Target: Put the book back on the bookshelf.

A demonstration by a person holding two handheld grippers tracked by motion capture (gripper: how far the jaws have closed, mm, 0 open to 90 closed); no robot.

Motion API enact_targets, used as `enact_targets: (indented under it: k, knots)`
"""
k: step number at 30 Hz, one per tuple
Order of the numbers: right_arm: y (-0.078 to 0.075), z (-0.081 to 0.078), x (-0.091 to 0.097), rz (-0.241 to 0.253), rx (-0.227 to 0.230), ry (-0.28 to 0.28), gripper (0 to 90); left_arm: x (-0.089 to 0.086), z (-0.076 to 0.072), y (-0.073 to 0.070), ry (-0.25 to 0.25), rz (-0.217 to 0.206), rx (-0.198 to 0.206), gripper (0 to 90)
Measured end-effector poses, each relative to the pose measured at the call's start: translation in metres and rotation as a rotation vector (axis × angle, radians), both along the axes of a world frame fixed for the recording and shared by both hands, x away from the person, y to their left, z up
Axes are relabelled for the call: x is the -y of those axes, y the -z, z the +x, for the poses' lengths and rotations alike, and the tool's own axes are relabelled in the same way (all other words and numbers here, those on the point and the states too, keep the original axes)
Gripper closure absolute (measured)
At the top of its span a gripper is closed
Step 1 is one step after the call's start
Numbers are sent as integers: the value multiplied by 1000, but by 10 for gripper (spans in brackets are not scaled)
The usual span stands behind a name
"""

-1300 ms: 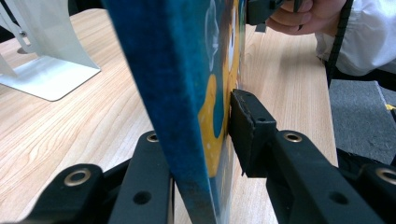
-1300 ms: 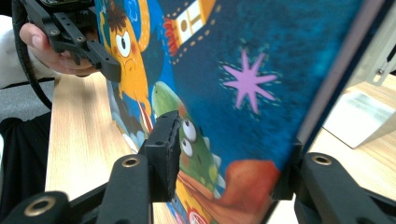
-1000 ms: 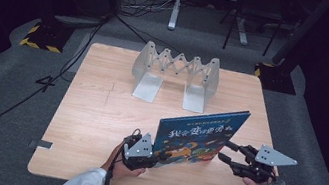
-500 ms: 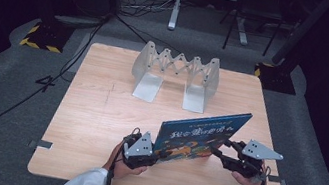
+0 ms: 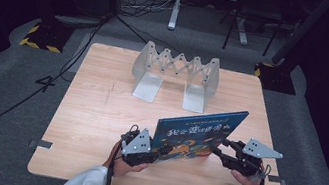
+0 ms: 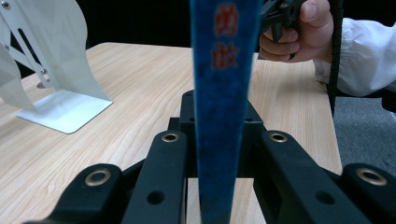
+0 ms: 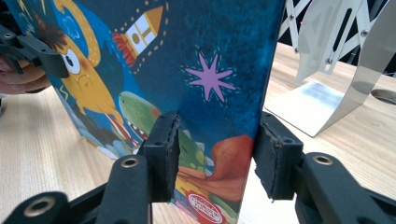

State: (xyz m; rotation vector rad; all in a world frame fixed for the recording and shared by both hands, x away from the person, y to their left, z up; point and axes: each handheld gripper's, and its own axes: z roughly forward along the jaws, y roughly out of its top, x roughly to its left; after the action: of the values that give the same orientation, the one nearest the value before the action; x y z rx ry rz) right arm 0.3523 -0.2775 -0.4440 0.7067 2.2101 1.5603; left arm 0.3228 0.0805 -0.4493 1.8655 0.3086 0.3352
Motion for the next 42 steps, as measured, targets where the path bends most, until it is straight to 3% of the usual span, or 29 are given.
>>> enact_targets:
  k: [3,7,8,10,13,16,22,26,29,37,42]
  knots:
    - [2,0,-2,-16,2,2,522,1,1,-2,14,-12,-13,789]
    - [2,1,-3,-19,-6,7,507,2,1,-5,18,7,14,793]
    - [3,2,-4,-27,-13,10,492,3,0,-5,25,3,5,797]
    - [6,3,-8,-57,-25,17,419,4,-1,-6,23,11,9,809]
    - [14,3,-14,-140,-44,28,347,5,-1,-7,15,25,25,822]
    - [18,3,-12,-158,-60,27,327,6,-1,-6,2,40,43,824]
    - [31,8,4,-146,-131,69,321,5,1,-6,-20,15,26,826]
    - [40,13,15,-202,-166,118,312,0,3,-9,-47,-3,24,826]
    - [47,15,23,-224,-192,149,309,-3,6,-11,-58,-34,1,826]
    - [55,20,27,-276,-249,161,308,-9,10,-16,-87,-28,13,827]
    - [57,20,22,-322,-251,151,288,-14,12,-20,-124,-15,27,828]
